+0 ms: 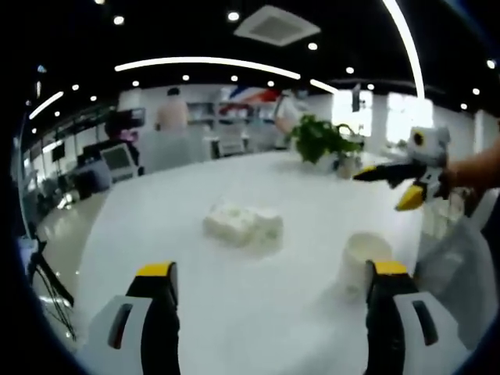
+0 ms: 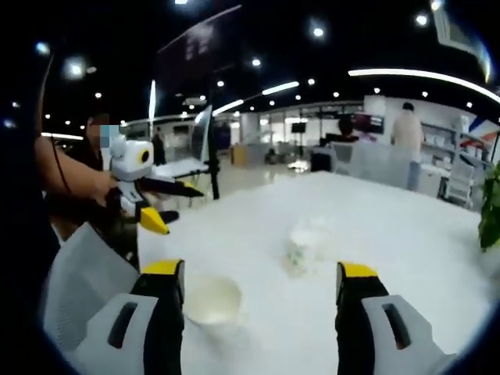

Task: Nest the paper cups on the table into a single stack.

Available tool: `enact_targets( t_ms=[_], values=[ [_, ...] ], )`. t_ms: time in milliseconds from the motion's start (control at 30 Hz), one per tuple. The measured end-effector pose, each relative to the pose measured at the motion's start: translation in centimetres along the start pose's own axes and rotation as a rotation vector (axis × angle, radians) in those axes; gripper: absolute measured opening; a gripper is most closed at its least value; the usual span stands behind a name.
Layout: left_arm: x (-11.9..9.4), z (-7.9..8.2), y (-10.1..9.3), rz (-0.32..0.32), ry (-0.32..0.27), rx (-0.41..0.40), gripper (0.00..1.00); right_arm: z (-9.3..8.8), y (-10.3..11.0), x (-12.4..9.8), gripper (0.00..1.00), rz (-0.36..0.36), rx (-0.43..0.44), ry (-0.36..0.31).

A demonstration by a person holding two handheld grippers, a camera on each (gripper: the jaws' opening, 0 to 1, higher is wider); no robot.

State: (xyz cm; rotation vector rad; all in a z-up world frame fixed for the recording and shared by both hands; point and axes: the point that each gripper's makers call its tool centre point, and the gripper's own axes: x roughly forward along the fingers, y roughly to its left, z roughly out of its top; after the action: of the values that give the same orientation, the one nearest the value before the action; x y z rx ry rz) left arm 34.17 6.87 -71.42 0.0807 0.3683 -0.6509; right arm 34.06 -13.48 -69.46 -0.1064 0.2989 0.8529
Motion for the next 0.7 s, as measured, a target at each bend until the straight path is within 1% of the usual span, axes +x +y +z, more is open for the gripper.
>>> enact_targets(
  t_ms=[67,133,167,233,333,367,400,433,467,533,567,633,700],
  values=[
    [-0.1,-0.3,-0.1,-0.001,0.002,-0.008,0.99,-0.4,-1.3,-0.8,0.83,-0.025,0.009,0.002],
    [-0.1,-0.7,-0.1,-0.001,0.008,-0.017,0.99,-1.1,-2.5,-1.4,0.86,-0.053,0.012,0.007],
    [-0.2,-0.8,-0.1,0.001,0.010,-0.015,0.99,-1.8,-3.0,-1.7,0.88,-0.068,0.020,0.018],
    [-0.3,-1.0,0.1,0.006,0.006,-0.010,0.99,-2.7,-3.5,-2.1,0.91,-0.076,0.020,0.023],
    [-0.4,-1.2,0.2,0.006,0.002,-0.004,0.99,-4.7,-4.4,-2.8,0.91,-0.093,0.040,0.038],
    [-0.4,-1.2,0.4,0.016,-0.003,0.008,0.99,-5.1,-4.5,-2.9,0.93,-0.093,0.044,0.042],
    [-0.4,-1.3,0.5,0.016,-0.002,0.004,0.99,-5.7,-4.6,-3.0,0.98,-0.098,0.035,0.042],
    [-0.3,-1.7,0.6,0.014,0.005,-0.012,0.99,-5.9,-4.7,-3.2,1.00,-0.106,0.024,0.040],
    [-0.3,-1.9,0.7,0.014,0.011,-0.017,0.99,-6.0,-4.9,-3.4,1.00,-0.115,0.015,0.039],
    [-0.2,-2.3,0.9,0.027,0.024,-0.010,0.99,-6.2,-4.9,-3.6,1.00,-0.117,0.006,0.042],
    [-0.3,-2.3,1.0,0.031,0.023,-0.005,0.99,-6.4,-4.9,-3.7,1.00,-0.117,0.004,0.048],
    [-0.2,-2.2,1.3,0.038,0.008,-0.022,0.99,-6.5,-4.9,-3.8,1.00,-0.120,0.006,0.056],
    [-0.1,-2.4,1.2,0.029,0.014,-0.022,0.99,-6.4,-5.0,-3.8,1.00,-0.127,-0.005,0.056]
  ],
)
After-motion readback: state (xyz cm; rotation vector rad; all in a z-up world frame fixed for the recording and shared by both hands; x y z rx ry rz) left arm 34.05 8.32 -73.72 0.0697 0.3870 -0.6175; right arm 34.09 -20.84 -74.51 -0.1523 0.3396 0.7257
